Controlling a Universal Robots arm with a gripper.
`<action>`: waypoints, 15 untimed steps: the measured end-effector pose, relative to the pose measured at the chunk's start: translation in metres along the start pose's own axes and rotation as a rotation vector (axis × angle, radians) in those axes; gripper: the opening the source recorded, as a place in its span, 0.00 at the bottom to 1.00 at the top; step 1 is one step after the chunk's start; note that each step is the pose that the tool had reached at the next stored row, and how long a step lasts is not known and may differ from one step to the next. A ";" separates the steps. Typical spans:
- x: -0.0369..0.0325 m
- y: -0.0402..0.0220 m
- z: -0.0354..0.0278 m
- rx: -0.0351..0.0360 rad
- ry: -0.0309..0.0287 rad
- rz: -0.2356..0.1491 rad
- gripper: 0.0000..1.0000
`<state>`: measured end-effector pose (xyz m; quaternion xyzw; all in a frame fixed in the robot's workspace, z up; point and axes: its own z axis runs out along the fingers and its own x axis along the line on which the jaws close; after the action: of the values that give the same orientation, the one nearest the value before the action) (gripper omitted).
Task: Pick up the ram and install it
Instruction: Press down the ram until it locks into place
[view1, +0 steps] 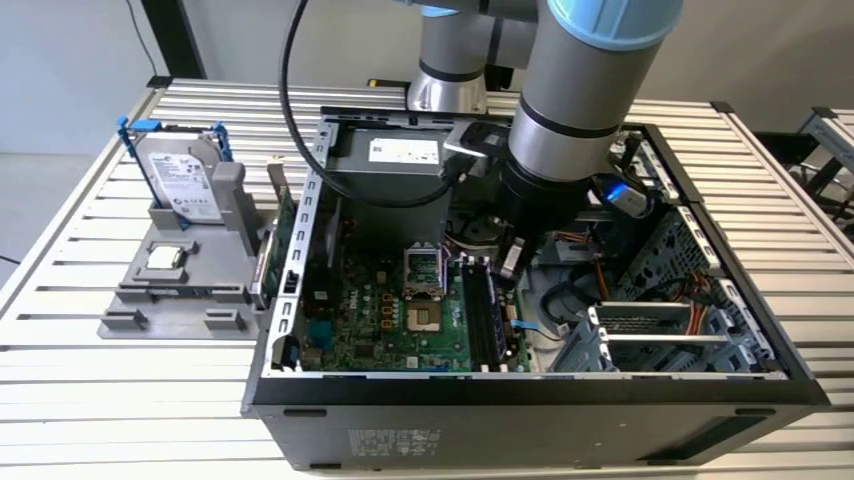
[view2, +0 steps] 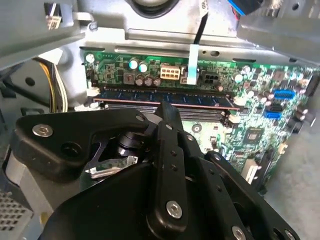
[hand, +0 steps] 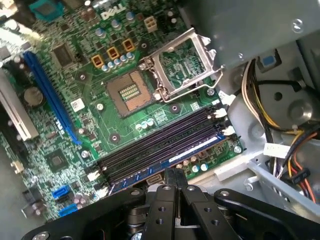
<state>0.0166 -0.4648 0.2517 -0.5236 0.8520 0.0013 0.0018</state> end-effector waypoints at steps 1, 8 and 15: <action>0.0000 0.0000 0.0001 0.0000 0.0000 -0.019 0.00; 0.0000 0.0000 0.0009 -0.0006 0.0000 -0.146 0.00; 0.0000 0.0000 0.0028 -0.0012 0.0002 -0.273 0.00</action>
<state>0.0166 -0.4648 0.2489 -0.6347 0.7728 0.0015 0.0015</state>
